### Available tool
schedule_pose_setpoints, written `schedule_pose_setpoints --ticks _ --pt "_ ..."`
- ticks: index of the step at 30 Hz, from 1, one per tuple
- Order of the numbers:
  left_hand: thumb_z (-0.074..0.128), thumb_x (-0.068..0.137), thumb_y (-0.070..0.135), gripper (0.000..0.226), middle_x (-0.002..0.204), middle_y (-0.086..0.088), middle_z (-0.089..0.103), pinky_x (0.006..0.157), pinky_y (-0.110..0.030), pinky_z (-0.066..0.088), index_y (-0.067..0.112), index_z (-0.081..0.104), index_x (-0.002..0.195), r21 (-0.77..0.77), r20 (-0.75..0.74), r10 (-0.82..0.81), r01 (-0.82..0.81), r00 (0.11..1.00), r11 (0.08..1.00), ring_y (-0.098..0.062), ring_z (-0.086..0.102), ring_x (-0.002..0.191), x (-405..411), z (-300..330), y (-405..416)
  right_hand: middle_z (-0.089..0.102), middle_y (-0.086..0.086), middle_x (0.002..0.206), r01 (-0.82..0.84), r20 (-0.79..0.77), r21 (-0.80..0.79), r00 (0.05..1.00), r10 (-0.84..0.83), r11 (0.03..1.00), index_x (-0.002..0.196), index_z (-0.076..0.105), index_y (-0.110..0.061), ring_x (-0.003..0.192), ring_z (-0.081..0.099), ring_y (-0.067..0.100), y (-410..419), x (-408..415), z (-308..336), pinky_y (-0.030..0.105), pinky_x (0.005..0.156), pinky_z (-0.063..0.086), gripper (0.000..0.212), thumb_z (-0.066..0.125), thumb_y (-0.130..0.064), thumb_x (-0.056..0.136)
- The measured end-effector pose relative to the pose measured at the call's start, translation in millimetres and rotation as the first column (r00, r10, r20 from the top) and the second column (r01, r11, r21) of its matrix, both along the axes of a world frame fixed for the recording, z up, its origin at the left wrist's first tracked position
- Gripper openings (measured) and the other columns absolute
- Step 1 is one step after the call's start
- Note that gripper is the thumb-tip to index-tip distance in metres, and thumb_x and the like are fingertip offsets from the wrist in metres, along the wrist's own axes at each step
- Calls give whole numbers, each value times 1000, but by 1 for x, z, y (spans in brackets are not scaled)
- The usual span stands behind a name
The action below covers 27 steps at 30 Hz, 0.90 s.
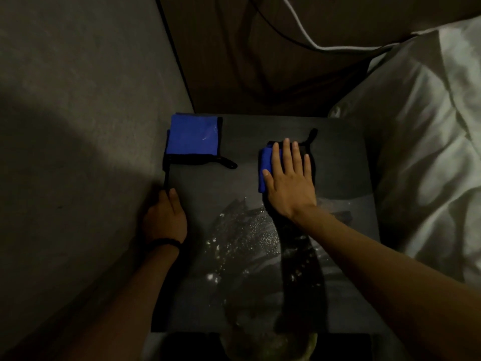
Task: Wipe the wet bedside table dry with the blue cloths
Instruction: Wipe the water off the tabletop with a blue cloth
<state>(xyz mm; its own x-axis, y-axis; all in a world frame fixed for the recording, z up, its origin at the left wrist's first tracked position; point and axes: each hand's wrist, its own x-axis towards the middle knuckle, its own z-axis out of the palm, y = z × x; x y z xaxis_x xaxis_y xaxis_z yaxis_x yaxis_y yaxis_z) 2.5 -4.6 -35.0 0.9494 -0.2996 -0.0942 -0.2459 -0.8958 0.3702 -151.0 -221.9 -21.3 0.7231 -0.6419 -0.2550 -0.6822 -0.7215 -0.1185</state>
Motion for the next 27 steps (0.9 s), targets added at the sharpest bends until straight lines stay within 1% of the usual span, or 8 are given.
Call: schedule_pose_setpoints --ticks 5,8,12,17,19,21,25,27 --pt "21 99 40 48 87 -25 61 64 -35 33 5 53 99 -6 -15 0 0 1000 1000 -40 59 76 0 2 0 -22 14 166 -64 6 7 998 64 998 156 -18 -16 152 -22 29 16 22 -1 46 119 -18 68 9 -52 105" --pt "23 100 38 47 89 -28 61 64 -35 32 3 54 100 -12 3 -17 17 1000 1000 -43 59 78 0 2 0 -22 14 166 -86 13 3 996 86 996 153 -22 -17 152 -23 29 25 28 -1 46 119 -18 66 8 -51 105" --pt "24 100 37 46 92 -30 61 66 -40 39 2 55 103 -14 5 -19 19 1000 1000 -44 59 80 -1 4 -1 -22 14 166 -106 7 4 994 106 994 154 -21 -16 152 -23 29 30 33 1 48 120 -16 68 9 -51 104" --pt "22 100 38 47 91 -27 61 64 -36 33 3 54 100 -18 -15 -19 18 1000 1000 -42 58 80 -1 4 0 -20 15 166 -107 17 -4 994 108 994 157 -17 -15 152 -22 30 33 34 0 48 121 -15 68 11 -50 106" --pt "22 100 39 48 92 -26 61 65 -37 34 4 55 101 -24 -19 -15 15 1000 1000 -41 58 81 0 3 0 -21 14 166 -110 18 2 994 110 994 156 -18 -15 152 -23 29 34 34 0 48 122 -14 68 10 -51 105" --pt "21 99 40 49 93 -24 61 68 -37 37 5 56 100 -45 -40 -1 0 999 999 -40 58 82 2 0 1 -21 14 166 -118 18 8 993 118 993 155 -19 -16 152 -23 29 39 33 0 49 123 -12 68 8 -51 104" --pt "22 99 41 51 86 -19 60 72 -35 41 6 58 90 -123 -75 43 -52 996 991 -36 59 79 3 -4 3 -22 14 165 -114 37 14 993 113 993 153 -21 -15 152 -24 29 60 33 0 50 124 -10 66 8 -50 106" --pt "27 99 36 46 93 -22 62 76 -36 40 4 60 96 -163 -56 48 -57 997 985 -38 59 85 2 -4 2 -23 15 165 -107 43 19 993 106 994 154 -20 -14 152 -25 29 70 37 0 50 124 -12 66 8 -50 106"
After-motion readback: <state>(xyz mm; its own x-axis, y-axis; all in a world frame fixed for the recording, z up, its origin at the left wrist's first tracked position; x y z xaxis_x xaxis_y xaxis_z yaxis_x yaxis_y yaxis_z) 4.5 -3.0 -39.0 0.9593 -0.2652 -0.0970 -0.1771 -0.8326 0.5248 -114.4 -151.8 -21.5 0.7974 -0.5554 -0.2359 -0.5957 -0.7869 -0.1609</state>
